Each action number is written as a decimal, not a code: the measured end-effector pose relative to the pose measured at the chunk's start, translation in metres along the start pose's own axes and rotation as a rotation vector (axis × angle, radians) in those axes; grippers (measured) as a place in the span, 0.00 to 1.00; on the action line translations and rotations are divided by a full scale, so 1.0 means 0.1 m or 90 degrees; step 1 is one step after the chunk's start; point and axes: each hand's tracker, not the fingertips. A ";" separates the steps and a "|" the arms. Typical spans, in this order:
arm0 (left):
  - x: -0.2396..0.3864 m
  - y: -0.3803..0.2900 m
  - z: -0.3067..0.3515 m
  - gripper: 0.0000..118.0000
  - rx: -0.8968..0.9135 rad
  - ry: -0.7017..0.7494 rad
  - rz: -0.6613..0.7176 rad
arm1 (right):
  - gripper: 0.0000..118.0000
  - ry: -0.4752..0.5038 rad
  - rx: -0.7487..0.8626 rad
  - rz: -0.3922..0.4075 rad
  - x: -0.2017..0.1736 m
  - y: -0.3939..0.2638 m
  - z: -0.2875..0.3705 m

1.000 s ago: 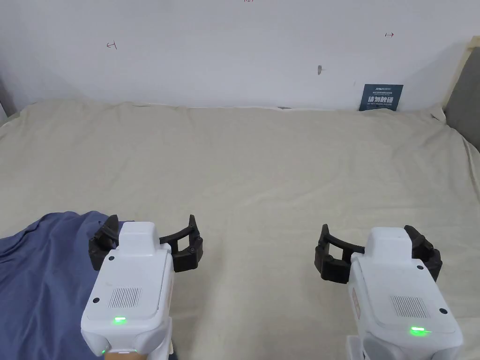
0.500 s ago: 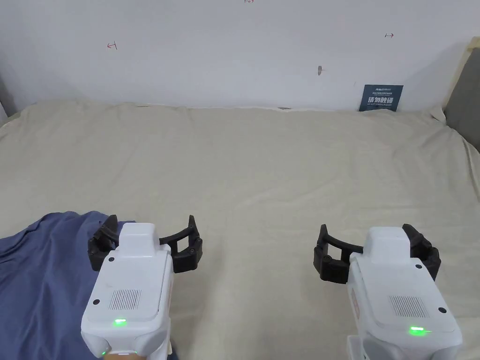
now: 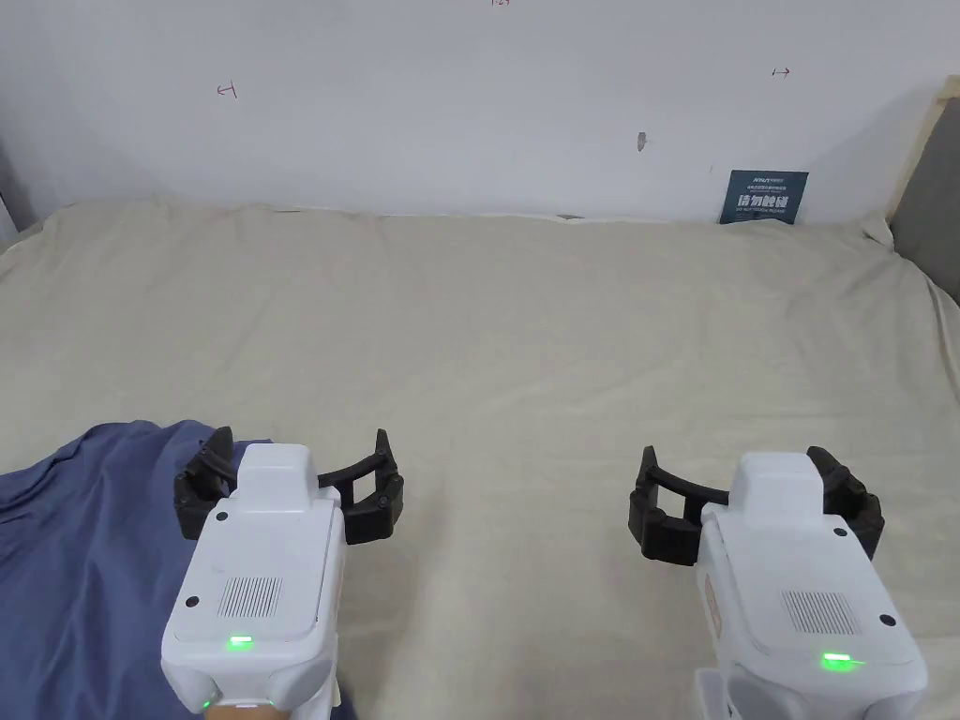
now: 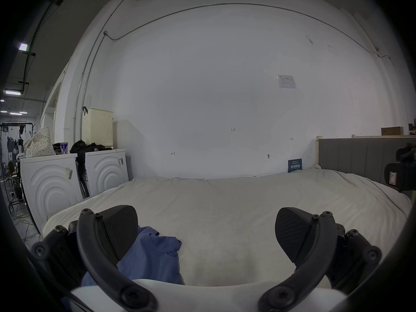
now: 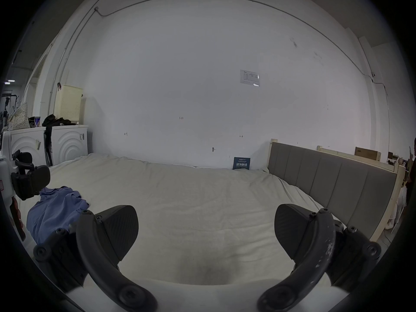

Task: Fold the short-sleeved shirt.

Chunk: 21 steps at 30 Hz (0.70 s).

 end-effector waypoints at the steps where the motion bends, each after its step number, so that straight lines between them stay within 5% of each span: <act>1: 0.00 0.00 0.00 1.00 0.000 -0.001 -0.001 | 1.00 0.000 0.000 0.000 0.00 0.00 0.00; 5: 0.00 -0.02 0.00 1.00 -0.001 -0.002 -0.003 | 0.97 0.001 0.001 -0.002 0.00 0.01 0.01; 8: 0.01 0.00 0.02 0.91 0.001 -0.008 -0.008 | 0.69 0.001 -0.001 -0.001 0.00 0.02 0.01; 9: 0.02 0.00 0.04 0.79 0.004 -0.013 -0.010 | 0.57 0.003 -0.005 -0.003 0.01 0.02 0.01; 12: 0.06 0.00 0.03 0.16 0.023 -0.004 -0.019 | 0.11 0.003 -0.010 -0.009 0.02 0.03 0.01; 13: 0.07 0.01 0.02 0.05 0.019 -0.004 -0.026 | 0.04 -0.004 -0.011 -0.009 0.02 0.03 0.01; 21: 0.05 0.06 0.02 0.00 0.004 -0.022 -0.010 | 0.01 0.006 -0.009 -0.014 0.06 0.04 0.00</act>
